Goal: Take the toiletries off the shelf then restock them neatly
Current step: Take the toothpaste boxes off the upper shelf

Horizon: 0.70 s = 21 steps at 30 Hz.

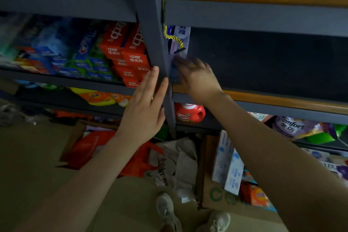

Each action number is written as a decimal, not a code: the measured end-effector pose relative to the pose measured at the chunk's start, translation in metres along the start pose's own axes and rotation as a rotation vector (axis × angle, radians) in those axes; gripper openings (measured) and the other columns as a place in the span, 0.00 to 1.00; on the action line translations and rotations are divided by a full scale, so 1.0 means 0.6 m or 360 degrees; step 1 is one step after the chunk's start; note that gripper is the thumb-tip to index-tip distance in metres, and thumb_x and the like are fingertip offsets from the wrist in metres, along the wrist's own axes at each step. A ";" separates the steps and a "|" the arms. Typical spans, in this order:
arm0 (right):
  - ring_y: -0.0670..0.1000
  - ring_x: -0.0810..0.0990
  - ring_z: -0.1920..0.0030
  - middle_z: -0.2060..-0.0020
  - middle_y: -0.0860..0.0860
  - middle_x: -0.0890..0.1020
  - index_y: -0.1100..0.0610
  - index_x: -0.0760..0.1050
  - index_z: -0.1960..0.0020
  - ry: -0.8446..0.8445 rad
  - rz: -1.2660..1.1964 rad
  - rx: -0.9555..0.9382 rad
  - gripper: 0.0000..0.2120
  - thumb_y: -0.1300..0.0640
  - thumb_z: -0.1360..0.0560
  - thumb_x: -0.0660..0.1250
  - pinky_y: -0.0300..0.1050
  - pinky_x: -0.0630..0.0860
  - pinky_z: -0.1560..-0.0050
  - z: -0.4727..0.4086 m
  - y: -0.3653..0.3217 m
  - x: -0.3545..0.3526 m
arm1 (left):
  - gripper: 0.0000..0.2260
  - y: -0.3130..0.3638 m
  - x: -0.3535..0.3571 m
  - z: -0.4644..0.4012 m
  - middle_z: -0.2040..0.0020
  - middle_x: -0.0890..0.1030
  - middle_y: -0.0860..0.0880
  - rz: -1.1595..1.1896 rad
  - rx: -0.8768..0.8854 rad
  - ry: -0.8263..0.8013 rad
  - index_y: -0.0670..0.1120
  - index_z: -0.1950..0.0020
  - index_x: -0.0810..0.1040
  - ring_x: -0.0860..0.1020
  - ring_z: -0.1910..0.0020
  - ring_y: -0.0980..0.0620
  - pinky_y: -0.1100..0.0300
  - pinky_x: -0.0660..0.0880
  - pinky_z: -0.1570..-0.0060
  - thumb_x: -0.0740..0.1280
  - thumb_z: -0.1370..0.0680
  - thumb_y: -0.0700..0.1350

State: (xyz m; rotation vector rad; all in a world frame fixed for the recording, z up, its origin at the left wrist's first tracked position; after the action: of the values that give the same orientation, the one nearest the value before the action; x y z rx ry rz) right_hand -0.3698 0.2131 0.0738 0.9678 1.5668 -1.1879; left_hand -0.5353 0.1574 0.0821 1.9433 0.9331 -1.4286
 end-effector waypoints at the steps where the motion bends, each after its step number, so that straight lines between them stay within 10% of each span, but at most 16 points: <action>1: 0.59 0.67 0.32 0.32 0.54 0.70 0.55 0.67 0.31 0.0198 -0.0202 0.0036 0.19 0.54 0.21 0.54 0.54 0.65 0.34 0.005 0.005 -0.002 | 0.27 0.001 0.005 -0.002 0.25 0.52 0.36 0.0001 -0.0007 -0.0005 0.40 0.26 0.59 0.52 0.26 0.41 0.50 0.56 0.31 0.61 0.24 0.42; 5: 0.49 0.72 0.49 0.43 0.55 0.72 0.62 0.68 0.38 0.0537 -0.1238 0.0732 0.19 0.50 0.21 0.58 0.32 0.68 0.56 -0.008 0.026 -0.005 | 0.26 0.003 0.020 -0.001 0.25 0.51 0.36 -0.0011 0.0045 -0.0002 0.40 0.26 0.58 0.51 0.26 0.41 0.50 0.53 0.30 0.55 0.24 0.45; 8: 0.52 0.77 0.51 0.45 0.54 0.75 0.62 0.66 0.36 0.0257 -0.1698 0.1338 0.27 0.48 0.28 0.69 0.44 0.73 0.57 -0.052 0.050 0.024 | 0.23 0.000 0.023 0.005 0.27 0.58 0.37 0.0101 0.0050 0.0053 0.40 0.30 0.65 0.58 0.28 0.41 0.51 0.57 0.31 0.56 0.24 0.45; 14: 0.48 0.74 0.77 0.69 0.55 0.76 0.65 0.74 0.50 0.0159 -0.1934 0.1488 0.12 0.61 0.30 0.71 0.36 0.69 0.79 -0.032 0.054 0.000 | 0.17 0.008 0.023 0.009 0.34 0.71 0.43 0.0478 0.0068 -0.0034 0.41 0.39 0.74 0.70 0.38 0.49 0.60 0.71 0.44 0.57 0.25 0.46; 17: 0.44 0.81 0.70 0.61 0.54 0.81 0.59 0.75 0.53 0.0271 -0.2065 0.1337 0.05 0.63 0.28 0.69 0.36 0.77 0.72 0.027 0.048 -0.052 | 0.17 0.019 0.018 0.000 0.37 0.72 0.49 0.0842 -0.0097 -0.0097 0.44 0.39 0.75 0.73 0.46 0.59 0.64 0.75 0.52 0.58 0.24 0.49; 21: 0.48 0.80 0.53 0.51 0.48 0.79 0.55 0.69 0.43 0.0252 -0.1761 0.1253 0.19 0.58 0.30 0.72 0.46 0.80 0.55 0.146 0.038 -0.091 | 0.14 0.049 0.012 -0.022 0.42 0.75 0.54 0.1599 -0.0554 -0.0301 0.52 0.36 0.71 0.76 0.45 0.58 0.62 0.74 0.46 0.62 0.21 0.45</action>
State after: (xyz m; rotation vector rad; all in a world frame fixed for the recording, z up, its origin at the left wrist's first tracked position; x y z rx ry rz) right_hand -0.3155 0.1297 0.1101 0.6005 1.8291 -2.6853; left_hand -0.5028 0.1513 0.0796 1.5791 0.0347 -0.7574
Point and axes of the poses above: each hand's wrist, its own z-axis away from the middle knuckle, its own x-axis out of the palm, y = z × x, the point moved 3 cm from there along -z, towards the middle knuckle
